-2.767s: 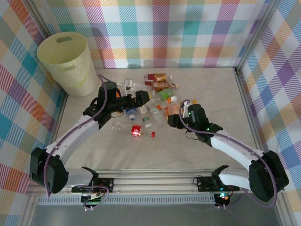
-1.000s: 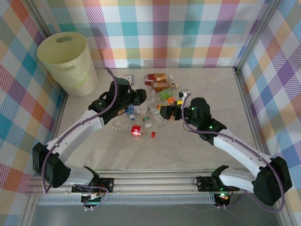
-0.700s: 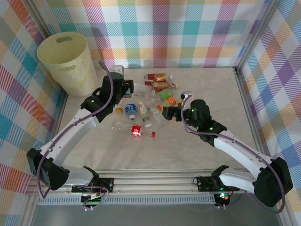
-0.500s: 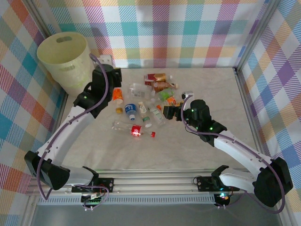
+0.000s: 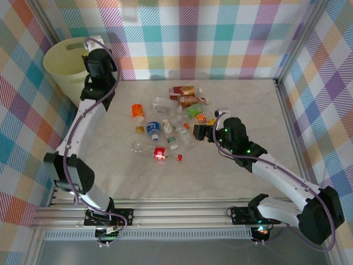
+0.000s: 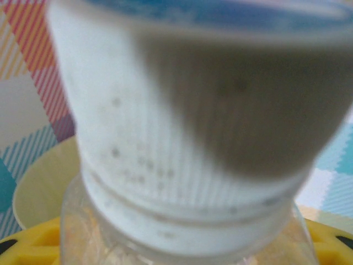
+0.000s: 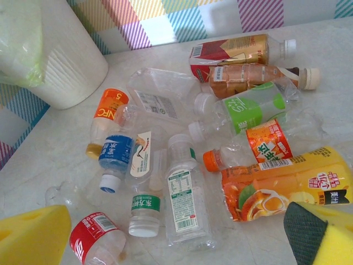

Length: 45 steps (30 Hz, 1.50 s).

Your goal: Put the plastic bottles in the bin

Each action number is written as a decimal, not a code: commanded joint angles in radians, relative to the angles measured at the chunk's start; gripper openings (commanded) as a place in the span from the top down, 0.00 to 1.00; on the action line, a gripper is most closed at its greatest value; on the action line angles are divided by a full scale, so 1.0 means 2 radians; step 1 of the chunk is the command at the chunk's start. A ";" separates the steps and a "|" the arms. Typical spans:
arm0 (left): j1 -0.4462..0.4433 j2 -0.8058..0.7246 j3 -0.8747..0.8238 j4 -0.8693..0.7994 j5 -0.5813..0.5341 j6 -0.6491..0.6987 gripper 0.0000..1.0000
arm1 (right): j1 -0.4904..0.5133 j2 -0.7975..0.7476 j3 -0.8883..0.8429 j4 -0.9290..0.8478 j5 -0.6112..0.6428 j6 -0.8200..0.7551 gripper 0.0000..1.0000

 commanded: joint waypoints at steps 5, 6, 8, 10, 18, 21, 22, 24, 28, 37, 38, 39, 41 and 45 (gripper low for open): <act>0.059 0.106 0.140 0.008 0.000 0.046 0.54 | 0.002 -0.006 0.002 -0.008 0.019 0.012 0.00; 0.067 0.122 0.158 0.003 0.000 0.048 0.54 | 0.002 -0.006 0.002 -0.009 0.019 0.012 0.00; 0.078 0.146 0.182 0.002 -0.001 0.054 0.54 | 0.002 -0.006 0.003 -0.011 0.022 0.013 0.00; 0.088 0.165 0.191 0.014 0.004 0.063 0.54 | 0.002 -0.006 0.002 -0.010 0.026 0.014 0.00; 0.127 0.253 0.299 -0.046 -0.009 0.065 0.53 | 0.002 -0.004 -0.004 -0.011 0.033 0.023 0.00; 0.144 0.265 0.303 -0.062 -0.013 0.043 0.51 | 0.002 0.000 -0.004 -0.012 0.033 0.030 0.00; 0.151 0.270 0.313 -0.084 -0.013 0.020 0.50 | 0.002 0.002 -0.005 -0.012 0.031 0.031 0.00; 0.165 0.288 0.345 -0.155 0.008 -0.029 0.50 | 0.002 0.006 -0.004 -0.012 0.030 0.036 0.00; 0.164 0.313 0.377 -0.224 0.076 -0.053 0.50 | 0.002 0.014 -0.001 -0.012 0.030 0.041 0.00; 0.145 0.316 0.413 -0.318 0.187 -0.117 0.51 | 0.002 0.033 0.013 -0.016 0.028 0.045 0.00; 0.139 0.314 0.413 -0.323 0.197 -0.120 0.51 | 0.002 0.036 0.015 -0.016 0.026 0.045 0.00; 0.134 0.311 0.413 -0.328 0.207 -0.123 0.51 | 0.002 0.040 0.018 -0.016 0.024 0.045 0.00; 0.124 0.304 0.411 -0.334 0.231 -0.134 0.51 | 0.002 0.045 0.022 -0.019 0.019 0.047 0.00; 0.109 0.296 0.410 -0.344 0.265 -0.163 0.51 | 0.002 0.051 0.025 -0.021 0.015 0.049 0.00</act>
